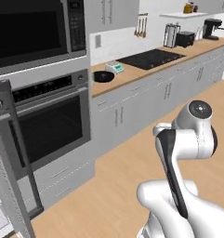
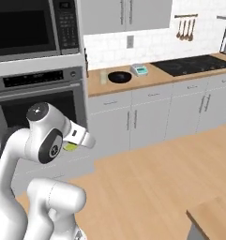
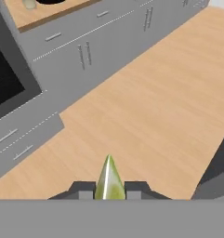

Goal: Grab a lemon wedge from the fridge and one ice cube from the ice bowl, and put them in the glass of lemonade.

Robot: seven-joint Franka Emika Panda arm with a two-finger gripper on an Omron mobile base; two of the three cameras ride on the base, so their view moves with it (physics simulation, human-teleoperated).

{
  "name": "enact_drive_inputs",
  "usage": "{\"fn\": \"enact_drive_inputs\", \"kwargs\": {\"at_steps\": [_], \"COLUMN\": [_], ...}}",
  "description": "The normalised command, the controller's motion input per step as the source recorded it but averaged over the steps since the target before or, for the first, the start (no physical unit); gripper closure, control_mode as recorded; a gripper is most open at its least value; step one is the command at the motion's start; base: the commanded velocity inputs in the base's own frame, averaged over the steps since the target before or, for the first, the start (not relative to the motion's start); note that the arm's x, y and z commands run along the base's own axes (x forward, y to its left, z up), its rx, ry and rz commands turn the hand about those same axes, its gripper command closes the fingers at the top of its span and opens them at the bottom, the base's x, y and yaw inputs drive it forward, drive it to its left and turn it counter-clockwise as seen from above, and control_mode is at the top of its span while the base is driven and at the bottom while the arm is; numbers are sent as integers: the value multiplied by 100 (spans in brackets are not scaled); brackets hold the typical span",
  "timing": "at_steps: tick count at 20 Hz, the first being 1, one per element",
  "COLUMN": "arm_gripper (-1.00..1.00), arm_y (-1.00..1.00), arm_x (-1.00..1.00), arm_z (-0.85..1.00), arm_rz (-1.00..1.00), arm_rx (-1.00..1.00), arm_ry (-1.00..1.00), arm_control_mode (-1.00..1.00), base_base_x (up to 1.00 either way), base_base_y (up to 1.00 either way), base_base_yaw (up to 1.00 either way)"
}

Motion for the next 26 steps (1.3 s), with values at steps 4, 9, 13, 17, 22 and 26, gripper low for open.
{"fn": "enact_drive_inputs", "kwargs": {"at_steps": [4,9,13,17,22,26], "arm_gripper": [100,100,100,100,100,100], "arm_y": [0,0,0,0,0,0], "arm_x": [0,0,0,0,0,0], "arm_z": [0,0,0,0,0,0], "arm_rz": [0,0,0,0,0,0], "arm_rx": [0,0,0,0,0,0], "arm_ry": [0,0,0,0,0,0], "arm_control_mode": [100,100,100,100,100,100], "base_base_x": [100,100,100,100,100,100], "base_base_y": [-44,-8,0,-17,-32,-24], "base_base_yaw": [2,6,11,21,25,35]}}
